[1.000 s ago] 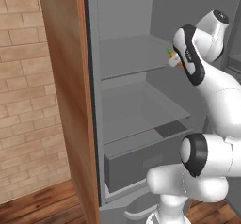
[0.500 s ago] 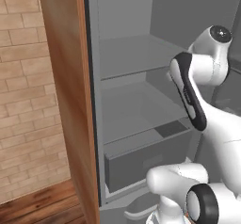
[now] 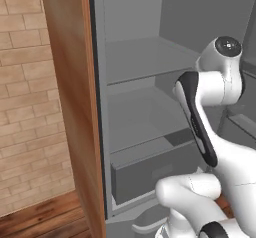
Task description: Place the cold items (carrot and sweet potato) from the fridge in one tupperware on the dining counter. Place the warm items (kebab skewer and hot dog) in the stove area in another tupperware.
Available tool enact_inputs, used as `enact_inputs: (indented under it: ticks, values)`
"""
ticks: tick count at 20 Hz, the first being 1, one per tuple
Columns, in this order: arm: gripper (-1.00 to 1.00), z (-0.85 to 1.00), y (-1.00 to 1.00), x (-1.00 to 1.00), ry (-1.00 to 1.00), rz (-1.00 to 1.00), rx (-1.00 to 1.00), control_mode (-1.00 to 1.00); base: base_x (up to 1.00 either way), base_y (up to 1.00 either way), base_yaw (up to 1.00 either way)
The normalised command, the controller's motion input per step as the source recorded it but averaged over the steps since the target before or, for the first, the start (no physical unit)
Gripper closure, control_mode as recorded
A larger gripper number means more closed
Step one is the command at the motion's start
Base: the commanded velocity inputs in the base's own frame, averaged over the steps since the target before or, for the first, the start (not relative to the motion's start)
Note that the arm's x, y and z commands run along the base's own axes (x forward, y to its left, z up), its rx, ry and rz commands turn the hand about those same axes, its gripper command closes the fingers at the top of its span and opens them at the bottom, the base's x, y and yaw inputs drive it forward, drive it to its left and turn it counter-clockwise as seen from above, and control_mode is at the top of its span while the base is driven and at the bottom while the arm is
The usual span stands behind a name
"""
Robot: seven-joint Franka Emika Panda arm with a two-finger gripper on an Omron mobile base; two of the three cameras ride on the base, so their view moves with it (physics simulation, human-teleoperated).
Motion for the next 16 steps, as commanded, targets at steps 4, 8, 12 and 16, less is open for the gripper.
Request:
enact_inputs:
  ticks: [4, 8, 12, 16]
  values:
    - [1.00, 0.00, 0.18, -0.81, 0.00, -0.14, 0.00, -1.00, 0.00, 0.00, 0.00]
    - [1.00, 0.00, 0.00, 0.00, 0.00, 0.00, 0.00, 1.00, -0.79, 0.33, -0.17]
    - [1.00, 0.00, 0.00, 0.00, 0.00, 0.00, 0.00, 1.00, -0.74, 0.47, -0.31]
    - [1.00, 0.00, 0.00, 0.00, 0.00, 0.00, 0.00, 1.00, -0.65, 0.74, -0.46]
